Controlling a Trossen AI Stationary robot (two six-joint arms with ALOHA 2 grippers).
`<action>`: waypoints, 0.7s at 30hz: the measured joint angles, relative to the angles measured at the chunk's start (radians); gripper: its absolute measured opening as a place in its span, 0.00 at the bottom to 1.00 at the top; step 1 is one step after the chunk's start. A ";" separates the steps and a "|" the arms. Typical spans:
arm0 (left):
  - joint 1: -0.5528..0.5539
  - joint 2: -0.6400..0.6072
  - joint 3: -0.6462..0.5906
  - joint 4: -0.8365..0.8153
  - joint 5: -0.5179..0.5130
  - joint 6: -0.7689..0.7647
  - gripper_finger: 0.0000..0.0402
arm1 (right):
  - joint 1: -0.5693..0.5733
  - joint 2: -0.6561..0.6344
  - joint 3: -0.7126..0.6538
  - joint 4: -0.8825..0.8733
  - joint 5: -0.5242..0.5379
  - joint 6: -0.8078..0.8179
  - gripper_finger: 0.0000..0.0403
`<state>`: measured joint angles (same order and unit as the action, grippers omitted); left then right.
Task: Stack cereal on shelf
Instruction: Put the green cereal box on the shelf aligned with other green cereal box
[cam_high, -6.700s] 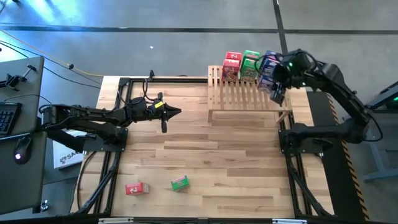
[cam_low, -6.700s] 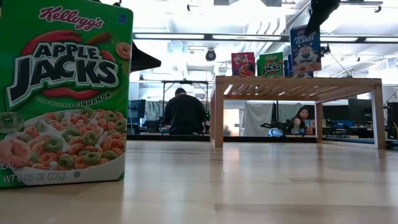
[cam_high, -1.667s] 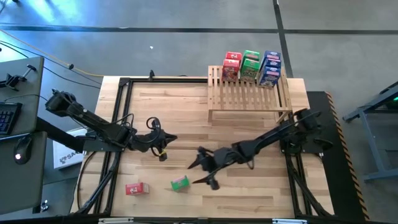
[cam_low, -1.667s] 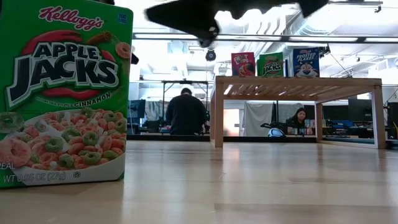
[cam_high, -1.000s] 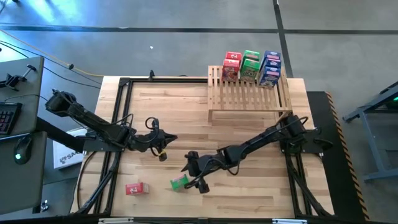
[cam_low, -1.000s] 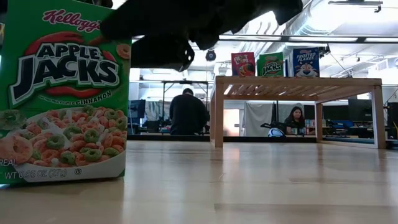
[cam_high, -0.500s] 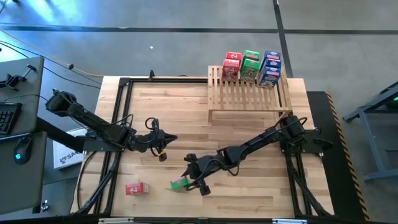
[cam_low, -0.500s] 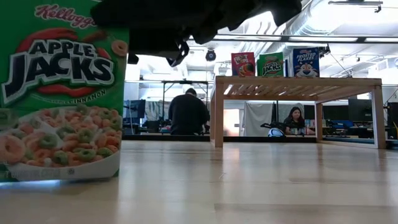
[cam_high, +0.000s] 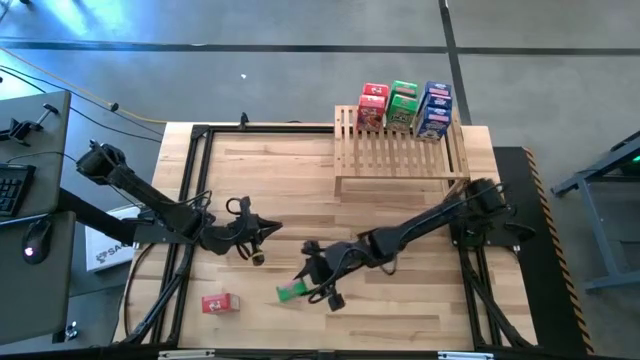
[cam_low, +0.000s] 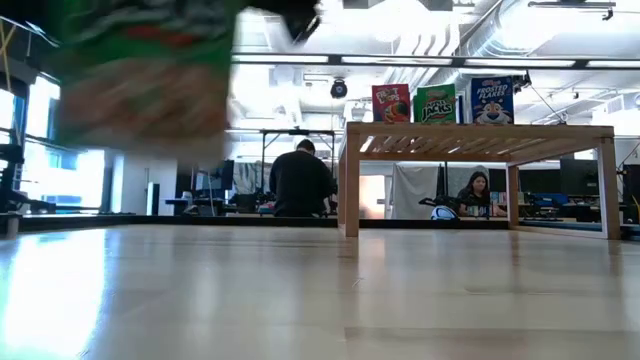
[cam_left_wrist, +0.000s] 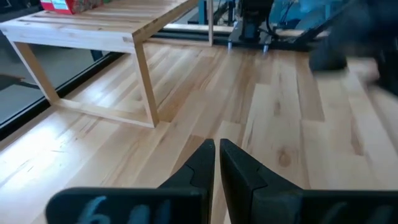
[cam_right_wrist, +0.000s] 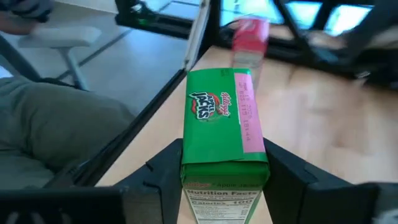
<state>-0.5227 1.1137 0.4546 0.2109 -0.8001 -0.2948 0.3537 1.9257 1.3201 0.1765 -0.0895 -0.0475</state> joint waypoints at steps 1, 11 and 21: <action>-0.004 0.000 0.000 0.006 -0.003 -0.003 0.04 | 0.000 -0.035 0.000 -0.044 0.028 -0.020 0.39; 0.004 0.051 0.000 0.162 -0.003 0.014 0.04 | -0.014 -0.470 0.000 -0.514 0.382 -0.137 0.39; 0.124 0.096 0.000 0.249 0.158 0.068 0.04 | -0.275 -0.904 0.000 -0.949 0.454 -0.171 0.39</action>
<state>-0.3991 1.2095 0.4549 0.4599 -0.6421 -0.2267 0.0786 1.0217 1.3201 -0.7720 0.3647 -0.2186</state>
